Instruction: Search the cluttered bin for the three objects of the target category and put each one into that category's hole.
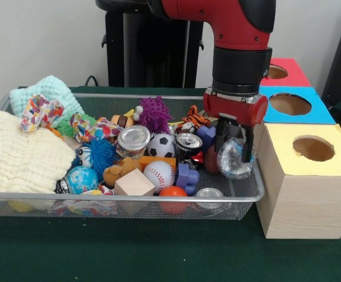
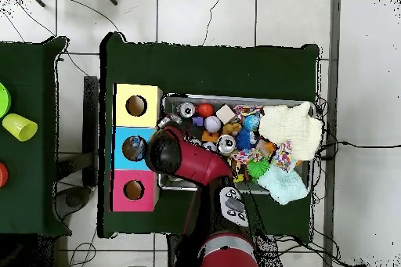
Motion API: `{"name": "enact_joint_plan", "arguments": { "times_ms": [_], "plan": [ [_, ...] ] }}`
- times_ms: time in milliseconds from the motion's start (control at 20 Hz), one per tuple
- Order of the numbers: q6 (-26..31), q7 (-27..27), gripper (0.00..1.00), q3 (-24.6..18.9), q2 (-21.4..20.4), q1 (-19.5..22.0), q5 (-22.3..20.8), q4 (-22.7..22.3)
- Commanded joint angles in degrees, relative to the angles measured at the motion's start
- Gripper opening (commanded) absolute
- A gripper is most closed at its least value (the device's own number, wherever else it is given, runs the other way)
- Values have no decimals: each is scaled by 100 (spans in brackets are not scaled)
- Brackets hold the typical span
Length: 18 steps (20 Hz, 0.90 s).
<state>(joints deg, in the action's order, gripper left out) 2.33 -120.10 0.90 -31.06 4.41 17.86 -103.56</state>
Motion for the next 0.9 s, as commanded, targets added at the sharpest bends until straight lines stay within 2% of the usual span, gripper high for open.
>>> {"name": "enact_joint_plan", "arguments": {
  "times_ms": [50,100,250,350,450,550,750,900],
  "plan": [
    [766,-930,100,-720,1,-255,194,-188],
    [794,-849,0,-555,26,-365,140,-92],
    [877,-611,0,-573,33,-300,-30,-33],
    [1055,-771,0,-403,-3,-444,111,-37],
    [1044,-884,0,-512,-33,-392,205,-136],
    [870,-811,0,-852,-15,-116,153,-249],
    [1083,-744,0,-691,-13,-215,137,-145],
    [1082,-699,0,-758,-3,-148,110,-157]
  ]
}}
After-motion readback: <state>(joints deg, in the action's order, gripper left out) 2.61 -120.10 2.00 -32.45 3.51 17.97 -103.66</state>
